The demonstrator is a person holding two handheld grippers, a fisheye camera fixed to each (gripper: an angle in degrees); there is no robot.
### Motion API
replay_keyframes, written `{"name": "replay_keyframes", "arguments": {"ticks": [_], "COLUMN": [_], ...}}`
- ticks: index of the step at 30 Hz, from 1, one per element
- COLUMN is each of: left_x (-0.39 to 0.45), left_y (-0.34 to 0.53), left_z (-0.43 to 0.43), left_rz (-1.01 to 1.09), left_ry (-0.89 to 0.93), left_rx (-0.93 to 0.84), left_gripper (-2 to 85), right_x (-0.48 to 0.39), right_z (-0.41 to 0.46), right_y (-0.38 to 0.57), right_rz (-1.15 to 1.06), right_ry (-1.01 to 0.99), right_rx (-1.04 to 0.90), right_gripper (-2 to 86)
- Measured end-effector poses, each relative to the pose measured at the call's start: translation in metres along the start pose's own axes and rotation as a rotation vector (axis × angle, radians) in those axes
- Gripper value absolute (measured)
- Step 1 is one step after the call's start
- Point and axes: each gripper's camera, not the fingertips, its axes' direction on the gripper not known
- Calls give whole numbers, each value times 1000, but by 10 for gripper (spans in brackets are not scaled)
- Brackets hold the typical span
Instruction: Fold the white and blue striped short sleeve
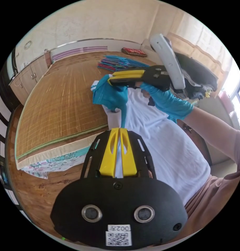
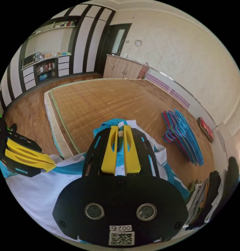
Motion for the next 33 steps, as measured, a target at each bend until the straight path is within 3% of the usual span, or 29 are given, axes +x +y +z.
{"name": "replay_keyframes", "arguments": {"ticks": [8,16,19,24,33], "left_x": [-38,-98,-116,-144,-195], "left_y": [-1,18,24,18,-20], "left_z": [-21,-16,-12,-10,24], "left_rz": [-130,-319,-371,-389,-317], "left_ry": [-130,-191,-283,-276,-225], "left_rx": [39,-12,-46,11,46], "left_gripper": [-9,-9,-8,31,57], "right_x": [-19,-60,-55,-36,-27], "right_z": [3,58,72,77,118], "right_y": [-91,-153,-165,-176,-182], "right_rz": [-86,-193,-215,-233,-234], "right_ry": [-172,-435,-447,-543,-456], "right_rx": [151,72,20,15,-106], "right_gripper": [42,72,91,104,119]}}
